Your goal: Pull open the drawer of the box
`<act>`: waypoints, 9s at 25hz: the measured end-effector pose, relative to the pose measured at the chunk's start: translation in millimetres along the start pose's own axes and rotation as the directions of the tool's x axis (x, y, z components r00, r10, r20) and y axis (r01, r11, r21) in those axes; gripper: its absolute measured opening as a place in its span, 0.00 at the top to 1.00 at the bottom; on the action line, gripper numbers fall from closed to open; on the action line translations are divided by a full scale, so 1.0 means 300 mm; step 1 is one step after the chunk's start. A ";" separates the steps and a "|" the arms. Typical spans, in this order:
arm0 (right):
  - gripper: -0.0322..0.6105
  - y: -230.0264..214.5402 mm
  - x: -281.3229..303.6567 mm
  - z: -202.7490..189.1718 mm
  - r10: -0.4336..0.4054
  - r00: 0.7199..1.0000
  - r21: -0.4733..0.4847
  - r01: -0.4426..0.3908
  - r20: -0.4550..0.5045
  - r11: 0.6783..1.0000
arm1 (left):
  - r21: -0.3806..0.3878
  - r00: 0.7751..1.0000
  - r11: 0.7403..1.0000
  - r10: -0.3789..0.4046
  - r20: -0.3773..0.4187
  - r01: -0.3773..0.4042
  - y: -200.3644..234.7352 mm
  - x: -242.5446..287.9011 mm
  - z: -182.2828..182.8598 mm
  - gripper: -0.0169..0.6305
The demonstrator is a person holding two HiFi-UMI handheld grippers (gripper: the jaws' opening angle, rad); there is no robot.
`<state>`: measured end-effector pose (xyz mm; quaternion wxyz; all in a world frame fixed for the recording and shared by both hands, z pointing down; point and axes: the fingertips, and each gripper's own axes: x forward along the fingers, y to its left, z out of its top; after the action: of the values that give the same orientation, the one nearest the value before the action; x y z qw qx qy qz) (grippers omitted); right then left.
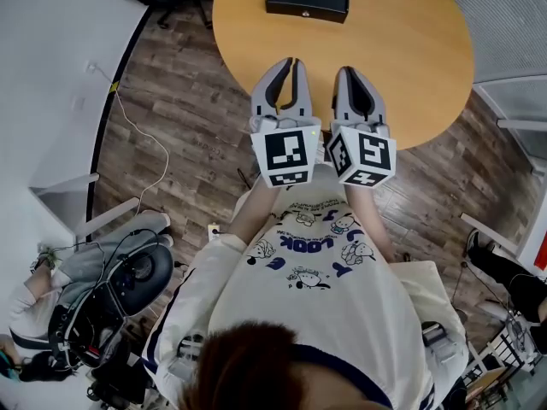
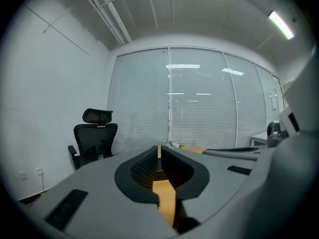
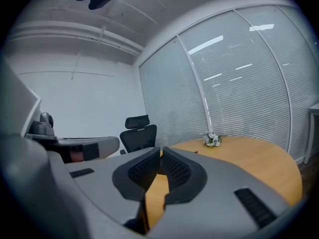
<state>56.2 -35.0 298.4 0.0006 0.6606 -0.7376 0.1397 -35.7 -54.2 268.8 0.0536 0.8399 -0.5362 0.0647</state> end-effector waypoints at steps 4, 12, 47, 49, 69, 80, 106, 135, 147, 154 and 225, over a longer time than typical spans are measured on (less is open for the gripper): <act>0.89 -0.007 -0.012 0.016 -0.012 1.000 -0.002 0.012 0.013 1.000 | 0.008 1.000 1.000 -0.005 0.001 0.005 -0.002 0.007 0.003 0.93; 0.89 -0.034 0.001 0.034 -0.044 0.999 -0.002 0.044 0.001 0.999 | 0.015 1.000 1.000 -0.014 -0.019 0.014 -0.006 0.035 0.002 0.93; 0.89 -0.224 0.368 -0.073 -0.069 0.989 -0.039 0.065 -0.130 0.997 | -0.020 0.984 1.000 0.016 -0.176 -0.020 0.036 0.450 -0.145 0.93; 0.89 -0.228 0.376 -0.082 -0.074 0.988 -0.037 0.070 -0.138 0.997 | -0.028 0.984 0.999 0.019 -0.180 -0.025 0.044 0.465 -0.152 0.93; 0.89 -0.351 0.447 -0.186 -0.115 0.970 -0.018 0.114 -0.213 0.993 | -0.059 0.957 0.997 0.021 -0.288 -0.040 0.054 0.598 -0.318 0.93; 0.89 -0.390 0.472 -0.225 -0.127 0.965 0.006 0.132 -0.231 0.991 | -0.082 0.945 0.997 -0.017 -0.326 -0.011 0.025 0.640 -0.395 0.93; 0.89 -0.440 0.526 -0.318 -0.151 0.946 0.038 0.169 -0.288 0.985 | -0.142 0.886 0.990 -0.065 -0.459 -0.001 0.047 0.748 -0.600 0.83; 0.89 -0.446 0.508 -0.368 -0.132 0.937 0.077 0.165 -0.324 0.983 | -0.151 0.855 0.988 -0.078 -0.513 -0.001 0.025 0.793 -0.675 0.80; 0.89 -0.446 0.508 -0.380 -0.141 0.934 0.078 0.176 -0.330 0.981 | -0.161 0.857 0.987 -0.068 -0.511 -0.017 0.035 0.802 -0.692 0.86; 0.89 -0.463 0.487 -0.374 -0.149 0.933 0.084 0.185 -0.328 0.979 | -0.159 0.856 0.987 -0.064 -0.513 -0.021 0.028 0.803 -0.695 0.86; 0.89 -0.363 0.339 -0.380 -0.178 0.936 0.083 0.213 -0.305 0.974 | -0.184 0.827 0.983 -0.096 -0.554 -0.009 0.011 0.515 -0.760 0.86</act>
<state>128.4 -120.0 449.3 0.0868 0.7013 -0.6505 0.2782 14.0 -157.1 519.2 0.2849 0.7877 -0.4813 0.2584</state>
